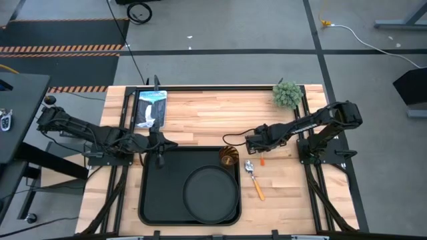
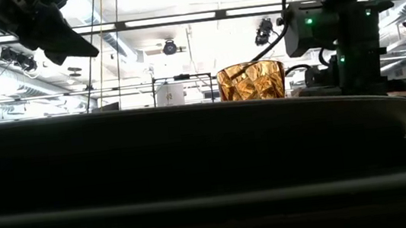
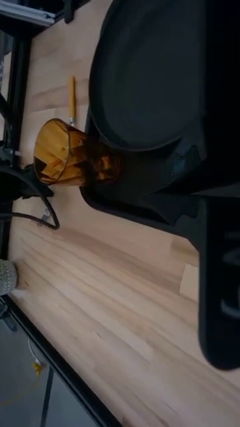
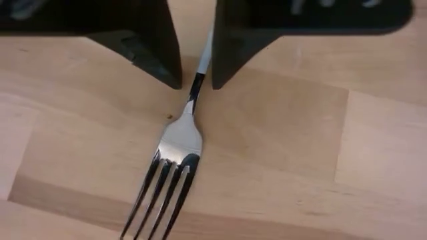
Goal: Pick and place plate/cup/fork/spoon on tray
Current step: Put the orange fork on the black tray to the left of the black tray
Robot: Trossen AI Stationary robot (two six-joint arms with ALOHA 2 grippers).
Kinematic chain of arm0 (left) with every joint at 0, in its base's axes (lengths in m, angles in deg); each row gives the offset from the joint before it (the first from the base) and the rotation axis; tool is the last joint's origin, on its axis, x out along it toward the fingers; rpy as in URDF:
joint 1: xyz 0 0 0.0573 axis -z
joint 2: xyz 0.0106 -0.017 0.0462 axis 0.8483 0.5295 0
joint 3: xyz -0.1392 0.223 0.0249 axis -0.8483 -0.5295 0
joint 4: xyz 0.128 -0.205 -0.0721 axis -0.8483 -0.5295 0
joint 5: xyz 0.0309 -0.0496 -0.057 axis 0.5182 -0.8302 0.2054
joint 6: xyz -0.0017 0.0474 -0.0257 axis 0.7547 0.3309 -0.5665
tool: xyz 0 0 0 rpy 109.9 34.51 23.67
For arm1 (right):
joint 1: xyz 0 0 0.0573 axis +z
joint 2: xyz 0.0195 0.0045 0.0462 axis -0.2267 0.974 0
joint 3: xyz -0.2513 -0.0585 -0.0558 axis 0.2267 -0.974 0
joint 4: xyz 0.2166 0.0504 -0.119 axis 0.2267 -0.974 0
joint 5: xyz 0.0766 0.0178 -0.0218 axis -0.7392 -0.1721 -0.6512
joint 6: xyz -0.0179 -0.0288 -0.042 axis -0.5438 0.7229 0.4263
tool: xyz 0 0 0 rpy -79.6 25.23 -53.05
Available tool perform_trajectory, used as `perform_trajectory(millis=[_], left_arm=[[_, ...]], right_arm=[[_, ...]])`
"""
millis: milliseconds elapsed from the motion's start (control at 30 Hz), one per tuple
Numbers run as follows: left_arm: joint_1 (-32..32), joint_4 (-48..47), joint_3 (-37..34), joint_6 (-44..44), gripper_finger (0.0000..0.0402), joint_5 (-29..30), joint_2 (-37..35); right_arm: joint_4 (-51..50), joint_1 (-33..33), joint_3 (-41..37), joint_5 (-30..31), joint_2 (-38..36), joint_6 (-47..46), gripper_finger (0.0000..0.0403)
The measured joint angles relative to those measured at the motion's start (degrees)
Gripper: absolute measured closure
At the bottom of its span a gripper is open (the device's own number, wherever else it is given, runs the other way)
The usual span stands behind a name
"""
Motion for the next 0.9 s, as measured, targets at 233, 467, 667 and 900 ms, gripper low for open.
perform_trajectory(millis=[233,467,667,900], left_arm=[[0.0,-1.4,0.0,0.1,0.0384,0.0,0.0],[0.0,-1.6,0.0,0.0,0.0385,0.0,0.0],[0.0,-1.7,0.0,-1.0,0.0369,0.0,0.0],[0.0,-1.6,0.0,-1.0,0.0356,1.1,0.0]], right_arm=[[-0.4,-1.3,0.0,-0.5,0.0,3.6,0.0391],[-0.8,-2.1,0.0,-1.6,-0.4,7.9,0.0382],[-1.6,-2.1,-0.3,1.2,-3.9,10.4,0.0394],[-0.1,-1.7,0.0,2.6,-8.2,12.1,0.039]])
